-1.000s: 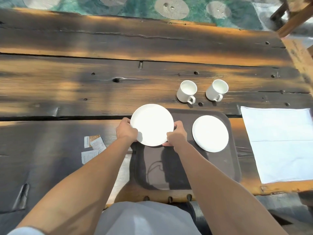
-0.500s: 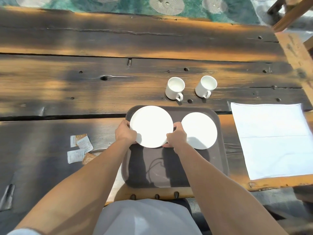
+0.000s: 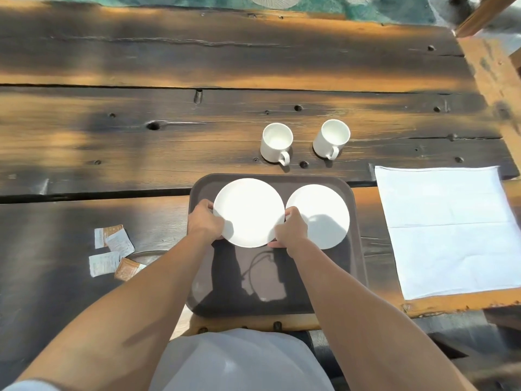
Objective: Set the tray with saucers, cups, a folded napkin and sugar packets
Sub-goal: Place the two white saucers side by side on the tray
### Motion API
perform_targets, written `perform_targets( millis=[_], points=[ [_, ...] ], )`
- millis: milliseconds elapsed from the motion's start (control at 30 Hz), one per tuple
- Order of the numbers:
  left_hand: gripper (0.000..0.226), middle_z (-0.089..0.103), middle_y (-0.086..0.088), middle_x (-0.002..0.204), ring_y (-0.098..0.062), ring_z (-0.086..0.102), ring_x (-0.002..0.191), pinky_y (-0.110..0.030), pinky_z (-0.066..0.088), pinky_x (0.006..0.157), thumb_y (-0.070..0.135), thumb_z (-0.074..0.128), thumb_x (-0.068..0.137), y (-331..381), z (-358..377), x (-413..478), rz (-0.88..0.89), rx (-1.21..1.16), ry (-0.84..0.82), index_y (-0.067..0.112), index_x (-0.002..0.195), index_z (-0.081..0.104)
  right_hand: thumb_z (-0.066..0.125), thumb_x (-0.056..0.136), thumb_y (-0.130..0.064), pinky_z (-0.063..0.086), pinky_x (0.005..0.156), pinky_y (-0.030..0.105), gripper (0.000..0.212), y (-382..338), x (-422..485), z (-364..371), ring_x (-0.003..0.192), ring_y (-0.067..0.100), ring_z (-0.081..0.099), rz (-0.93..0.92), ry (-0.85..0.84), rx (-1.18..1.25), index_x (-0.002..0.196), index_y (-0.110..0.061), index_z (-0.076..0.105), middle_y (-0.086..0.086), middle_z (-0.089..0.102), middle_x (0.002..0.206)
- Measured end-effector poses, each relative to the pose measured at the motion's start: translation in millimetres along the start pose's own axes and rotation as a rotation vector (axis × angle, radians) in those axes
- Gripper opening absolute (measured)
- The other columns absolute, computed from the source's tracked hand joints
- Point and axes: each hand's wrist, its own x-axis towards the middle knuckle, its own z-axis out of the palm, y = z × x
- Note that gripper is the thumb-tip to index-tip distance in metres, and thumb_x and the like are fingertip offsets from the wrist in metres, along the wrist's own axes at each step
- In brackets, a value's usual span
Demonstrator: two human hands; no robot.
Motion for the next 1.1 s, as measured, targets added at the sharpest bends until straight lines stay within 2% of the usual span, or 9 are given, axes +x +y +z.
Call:
perform_targets(
  millis=[133, 300, 467, 633, 767, 867, 933, 1000, 1100],
  points=[
    [0.028, 0.054, -0.006, 0.103, -0.031, 0.053, 0.092, -0.029, 0.052, 0.041, 0.003, 0.066, 0.083, 6, 4, 4, -0.022, -0.002, -0.015, 0.022, 0.098, 0.051, 0.043, 0.089, 0.001, 0.056, 0.041, 0.030, 0.030, -2, 11, -2, 0.048, 0.025, 0.068, 0.025, 0.004, -0.012, 0.103, -0.024, 0.047, 0.003, 0.048, 0.112],
    [0.030, 0.052, -0.006, 0.103, -0.032, 0.051, 0.093, -0.029, 0.051, 0.039, 0.002, 0.068, 0.083, 5, 11, 10, -0.046, -0.003, -0.013, 0.022, 0.096, 0.049, 0.045, 0.089, 0.001, 0.059, 0.045, 0.037, 0.031, -3, 19, -2, 0.063, 0.025, 0.059, 0.030, 0.001, -0.024, 0.107, -0.024, 0.047, 0.002, 0.045, 0.111],
    [0.033, 0.053, -0.006, 0.102, -0.032, 0.052, 0.091, -0.026, 0.048, 0.036, 0.003, 0.068, 0.083, 0, 16, 19, -0.077, 0.000, -0.005, 0.026, 0.087, 0.045, 0.046, 0.088, 0.000, 0.054, 0.039, 0.029, 0.028, -6, 19, -2, 0.080, 0.035, 0.067, 0.028, -0.017, -0.033, 0.102, -0.024, 0.046, 0.005, 0.050, 0.113],
    [0.029, 0.052, -0.005, 0.101, -0.032, 0.051, 0.090, -0.034, 0.057, 0.044, 0.001, 0.065, 0.083, -3, 17, 25, -0.107, -0.015, -0.001, 0.024, 0.091, 0.048, 0.047, 0.088, -0.001, 0.055, 0.042, 0.028, 0.028, -8, 19, -3, 0.073, 0.035, 0.071, 0.026, -0.039, -0.062, 0.105, -0.023, 0.048, 0.006, 0.054, 0.113],
    [0.029, 0.052, -0.006, 0.101, -0.032, 0.051, 0.091, -0.029, 0.052, 0.038, 0.002, 0.065, 0.084, -4, 18, 27, -0.122, -0.012, -0.003, 0.024, 0.092, 0.049, 0.048, 0.086, -0.001, 0.055, 0.040, 0.027, 0.027, -8, 20, -1, 0.080, 0.034, 0.069, 0.010, -0.022, -0.089, 0.095, -0.026, 0.048, 0.005, 0.057, 0.109],
    [0.030, 0.052, -0.005, 0.101, -0.031, 0.050, 0.091, -0.028, 0.050, 0.037, 0.000, 0.065, 0.083, -6, 18, 27, -0.129, -0.029, -0.008, 0.024, 0.081, 0.047, 0.048, 0.085, -0.002, 0.060, 0.049, 0.033, 0.028, -8, 20, -1, 0.074, 0.032, 0.071, 0.013, -0.017, -0.105, 0.097, -0.026, 0.052, 0.004, 0.058, 0.106],
    [0.032, 0.052, -0.005, 0.101, -0.031, 0.050, 0.091, -0.029, 0.052, 0.039, -0.001, 0.063, 0.082, -7, 18, 26, -0.130, -0.036, -0.013, 0.025, 0.077, 0.044, 0.049, 0.085, -0.003, 0.058, 0.046, 0.029, 0.027, -9, 19, -2, 0.068, 0.030, 0.072, 0.012, -0.012, -0.123, 0.097, -0.026, 0.053, 0.005, 0.059, 0.104],
    [0.032, 0.052, -0.006, 0.102, -0.031, 0.049, 0.091, -0.029, 0.051, 0.039, -0.002, 0.061, 0.083, -7, 18, 25, -0.133, -0.029, -0.020, 0.025, 0.078, 0.044, 0.050, 0.085, -0.003, 0.053, 0.040, 0.024, 0.026, -10, 19, -3, 0.066, 0.029, 0.071, 0.004, -0.008, -0.152, 0.097, -0.026, 0.053, 0.006, 0.061, 0.102],
    [0.027, 0.052, -0.007, 0.105, -0.031, 0.049, 0.092, -0.028, 0.050, 0.037, -0.002, 0.059, 0.085, -6, 18, 26, -0.132, -0.023, -0.029, 0.022, 0.083, 0.048, 0.049, 0.084, -0.002, 0.057, 0.044, 0.029, 0.027, -11, 20, -2, 0.066, 0.030, 0.071, -0.003, 0.016, -0.187, 0.096, -0.025, 0.054, 0.008, 0.063, 0.098]
  ],
)
